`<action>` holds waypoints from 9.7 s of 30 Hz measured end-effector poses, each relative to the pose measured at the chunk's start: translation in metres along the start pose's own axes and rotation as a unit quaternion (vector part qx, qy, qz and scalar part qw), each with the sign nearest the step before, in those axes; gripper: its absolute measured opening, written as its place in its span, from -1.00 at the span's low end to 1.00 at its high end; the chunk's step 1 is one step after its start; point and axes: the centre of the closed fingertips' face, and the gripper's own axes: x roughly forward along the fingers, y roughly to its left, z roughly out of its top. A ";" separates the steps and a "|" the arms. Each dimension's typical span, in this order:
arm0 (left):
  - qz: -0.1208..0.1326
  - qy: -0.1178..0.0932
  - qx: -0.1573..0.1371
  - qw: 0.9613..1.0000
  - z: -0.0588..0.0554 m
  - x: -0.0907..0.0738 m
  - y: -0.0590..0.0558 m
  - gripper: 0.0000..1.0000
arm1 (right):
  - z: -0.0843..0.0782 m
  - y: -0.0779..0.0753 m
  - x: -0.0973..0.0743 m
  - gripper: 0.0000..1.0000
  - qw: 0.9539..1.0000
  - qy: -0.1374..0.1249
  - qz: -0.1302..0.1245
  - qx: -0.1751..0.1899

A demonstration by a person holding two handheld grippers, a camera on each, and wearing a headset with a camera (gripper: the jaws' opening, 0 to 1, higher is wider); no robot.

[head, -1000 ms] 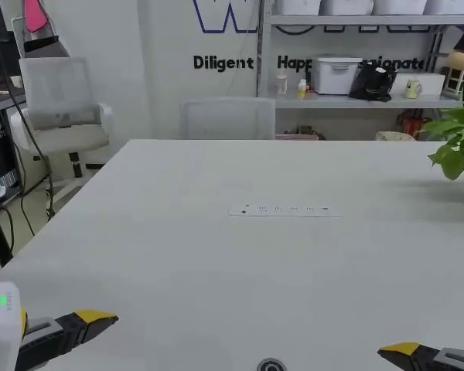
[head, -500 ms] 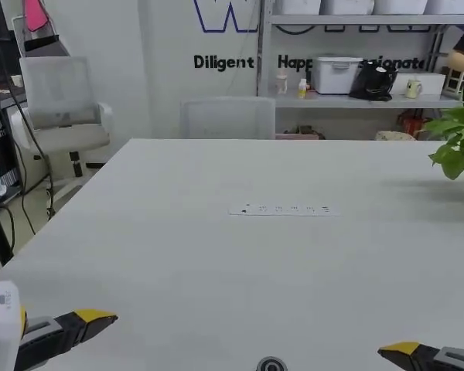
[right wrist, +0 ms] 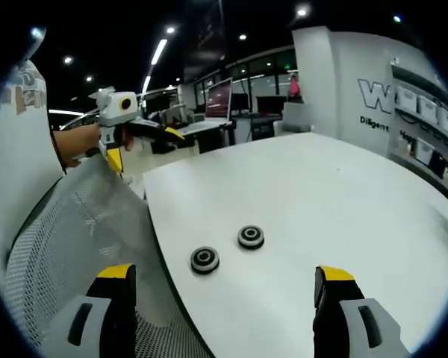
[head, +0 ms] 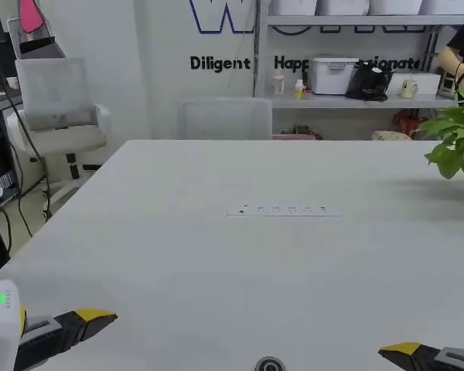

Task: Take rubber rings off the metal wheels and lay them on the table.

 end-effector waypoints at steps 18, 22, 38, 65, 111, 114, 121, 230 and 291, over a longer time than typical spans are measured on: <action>0.000 0.002 -0.002 1.000 -0.002 -0.001 0.002 0.96 | 0.001 -0.001 0.001 0.98 1.000 0.005 0.004 -0.003; -0.003 0.003 -0.001 1.000 -0.002 0.001 0.000 0.96 | 0.000 -0.002 0.000 0.98 1.000 0.005 0.003 -0.004; -0.012 0.007 0.008 1.000 -0.003 0.007 -0.002 0.95 | -0.002 -0.004 0.000 0.98 1.000 0.006 0.003 -0.011; -0.061 0.018 0.056 0.996 0.010 0.043 -0.011 0.84 | 0.012 -0.004 0.026 0.71 0.998 0.001 0.039 -0.057; -0.189 0.086 0.088 0.974 -0.032 0.122 -0.060 0.09 | -0.031 0.022 0.085 -0.10 0.985 0.065 0.129 -0.094; -0.192 0.091 0.091 0.973 -0.035 0.125 -0.063 0.04 | -0.033 0.024 0.086 -0.15 0.984 0.067 0.133 -0.096; -0.206 0.109 0.099 0.967 -0.047 0.132 -0.072 -0.12 | -0.036 0.025 0.087 -0.26 0.983 0.074 0.137 -0.099; -0.120 0.106 0.142 0.977 -0.060 0.164 -0.068 -0.77 | -0.014 0.020 0.086 -1.00 0.982 -0.012 0.143 0.121; -0.064 0.043 0.047 0.996 -0.030 0.053 0.002 0.11 | 0.024 0.020 0.119 -1.00 0.984 0.008 0.170 0.044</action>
